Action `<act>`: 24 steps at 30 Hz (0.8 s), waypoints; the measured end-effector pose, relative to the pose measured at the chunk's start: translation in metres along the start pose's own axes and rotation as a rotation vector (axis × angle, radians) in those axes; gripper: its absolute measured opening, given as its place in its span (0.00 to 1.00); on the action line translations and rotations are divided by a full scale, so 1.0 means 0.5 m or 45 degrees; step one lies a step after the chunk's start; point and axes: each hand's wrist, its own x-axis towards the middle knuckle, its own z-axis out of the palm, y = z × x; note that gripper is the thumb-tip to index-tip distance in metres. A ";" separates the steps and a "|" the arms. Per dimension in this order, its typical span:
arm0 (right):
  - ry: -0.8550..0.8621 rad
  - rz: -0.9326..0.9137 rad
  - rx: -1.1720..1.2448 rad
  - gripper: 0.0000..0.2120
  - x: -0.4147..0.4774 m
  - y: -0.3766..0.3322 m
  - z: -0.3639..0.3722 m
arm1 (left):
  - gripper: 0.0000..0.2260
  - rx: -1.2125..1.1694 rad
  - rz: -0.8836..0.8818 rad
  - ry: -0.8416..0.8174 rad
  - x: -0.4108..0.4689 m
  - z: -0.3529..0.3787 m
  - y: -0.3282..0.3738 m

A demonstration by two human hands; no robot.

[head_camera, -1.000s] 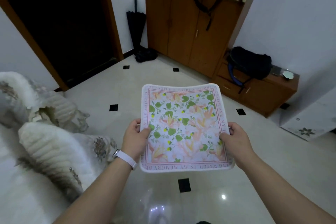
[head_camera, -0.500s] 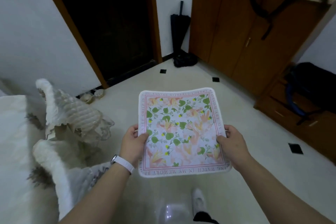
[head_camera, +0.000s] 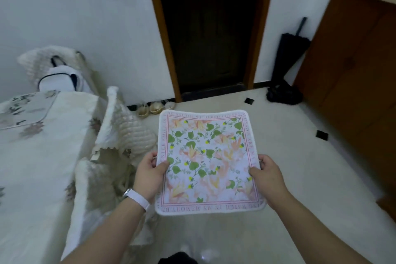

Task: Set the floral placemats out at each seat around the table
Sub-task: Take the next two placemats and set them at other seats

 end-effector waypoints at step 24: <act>-0.376 -0.285 -0.303 0.14 0.498 -0.496 0.644 | 0.08 -0.395 -0.016 0.422 0.663 -0.360 0.125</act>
